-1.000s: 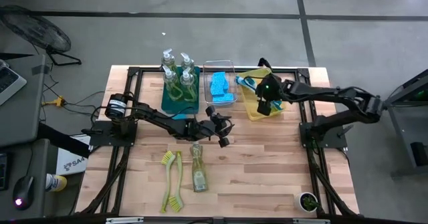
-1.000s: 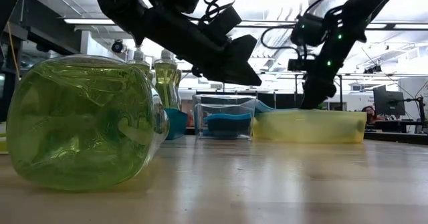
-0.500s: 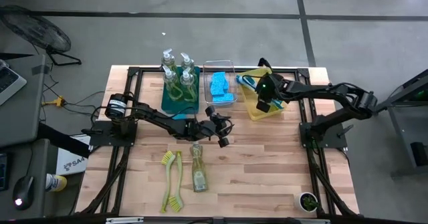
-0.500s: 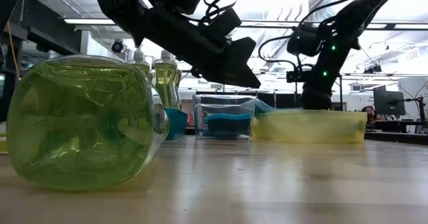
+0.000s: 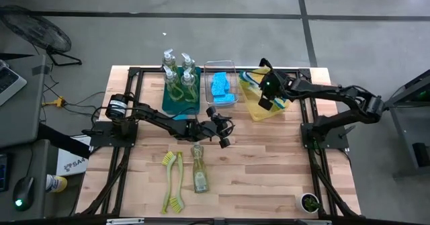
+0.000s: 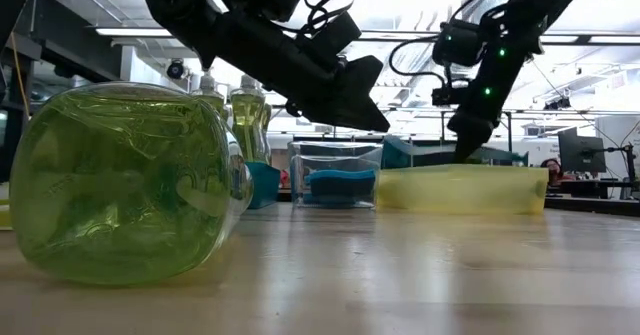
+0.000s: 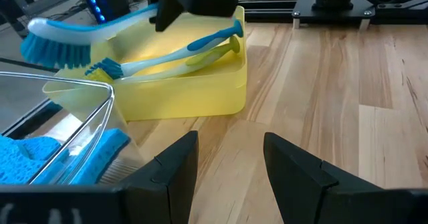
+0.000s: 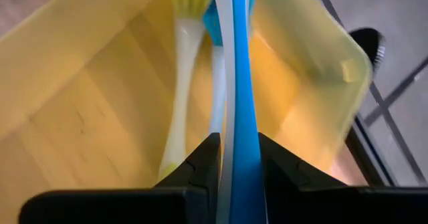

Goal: Pick & Place Kitchen Sink Supplies
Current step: Put the dishwashing liquid into the blue bin

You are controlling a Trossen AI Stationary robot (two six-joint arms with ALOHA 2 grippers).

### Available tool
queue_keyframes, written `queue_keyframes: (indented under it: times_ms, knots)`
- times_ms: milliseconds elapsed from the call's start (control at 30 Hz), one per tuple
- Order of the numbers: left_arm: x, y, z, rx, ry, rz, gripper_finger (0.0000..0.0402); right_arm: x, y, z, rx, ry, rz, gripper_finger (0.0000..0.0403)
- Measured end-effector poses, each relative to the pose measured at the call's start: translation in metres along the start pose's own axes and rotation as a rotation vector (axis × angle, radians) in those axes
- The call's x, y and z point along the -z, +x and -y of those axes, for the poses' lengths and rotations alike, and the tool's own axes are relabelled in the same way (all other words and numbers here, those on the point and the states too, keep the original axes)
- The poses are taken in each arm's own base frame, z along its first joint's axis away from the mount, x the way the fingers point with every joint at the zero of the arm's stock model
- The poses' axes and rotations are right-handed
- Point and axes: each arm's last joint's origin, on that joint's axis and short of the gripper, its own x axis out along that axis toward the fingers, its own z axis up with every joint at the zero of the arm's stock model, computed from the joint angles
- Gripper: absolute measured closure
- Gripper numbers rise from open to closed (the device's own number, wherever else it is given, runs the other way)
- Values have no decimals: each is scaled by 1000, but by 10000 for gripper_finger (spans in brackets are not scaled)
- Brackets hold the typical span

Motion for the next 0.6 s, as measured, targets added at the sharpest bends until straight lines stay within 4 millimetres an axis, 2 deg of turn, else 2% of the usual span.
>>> queue_keyframes:
  times_ms: [133,367,600]
  knots:
    - [0,0,0,0,0,0,237,0,-9,4,41,56,-44,337]
    - [0,0,0,0,-2,1,237,11,-4,3,85,104,-114,337]
    - [0,0,0,0,-2,2,237,8,-3,1,35,32,-82,337]
